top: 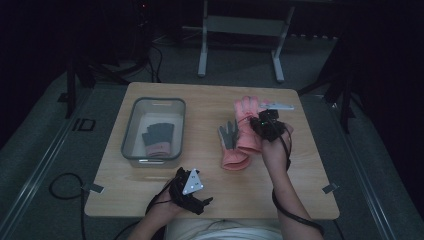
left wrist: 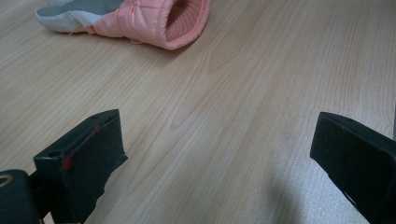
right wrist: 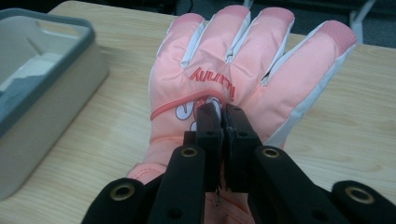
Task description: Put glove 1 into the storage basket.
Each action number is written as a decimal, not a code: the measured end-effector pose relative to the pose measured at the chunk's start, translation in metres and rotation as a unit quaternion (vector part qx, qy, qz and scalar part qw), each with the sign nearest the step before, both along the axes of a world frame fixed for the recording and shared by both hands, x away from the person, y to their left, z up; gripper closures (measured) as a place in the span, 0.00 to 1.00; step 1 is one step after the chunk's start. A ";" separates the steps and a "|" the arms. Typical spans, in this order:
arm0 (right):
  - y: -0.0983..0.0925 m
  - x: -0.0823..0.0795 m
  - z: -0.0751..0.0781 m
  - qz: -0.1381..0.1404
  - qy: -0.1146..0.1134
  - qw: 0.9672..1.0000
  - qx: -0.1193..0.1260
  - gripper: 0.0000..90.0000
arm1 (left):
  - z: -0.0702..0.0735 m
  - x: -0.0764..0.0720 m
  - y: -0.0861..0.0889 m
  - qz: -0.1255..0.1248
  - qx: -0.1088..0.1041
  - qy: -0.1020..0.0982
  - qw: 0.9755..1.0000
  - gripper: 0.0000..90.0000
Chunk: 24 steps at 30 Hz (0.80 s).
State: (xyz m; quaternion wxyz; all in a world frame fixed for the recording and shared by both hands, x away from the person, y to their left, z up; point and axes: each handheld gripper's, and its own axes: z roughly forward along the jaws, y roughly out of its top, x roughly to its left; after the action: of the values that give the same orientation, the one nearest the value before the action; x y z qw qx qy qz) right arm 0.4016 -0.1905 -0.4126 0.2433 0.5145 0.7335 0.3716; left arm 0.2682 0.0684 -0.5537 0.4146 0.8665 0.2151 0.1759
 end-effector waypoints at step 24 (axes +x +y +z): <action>0.042 0.018 -0.075 -0.004 0.080 0.997 -0.020 0.92 | -0.001 -0.001 -0.002 -0.007 -0.001 0.003 1.000 0.03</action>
State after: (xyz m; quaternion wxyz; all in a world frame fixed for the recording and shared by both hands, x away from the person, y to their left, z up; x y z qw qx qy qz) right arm 0.4194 -0.1484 -0.4873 0.1954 0.5404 0.7560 0.3134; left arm 0.2672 0.0663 -0.5551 0.4163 0.8680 0.2105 0.1704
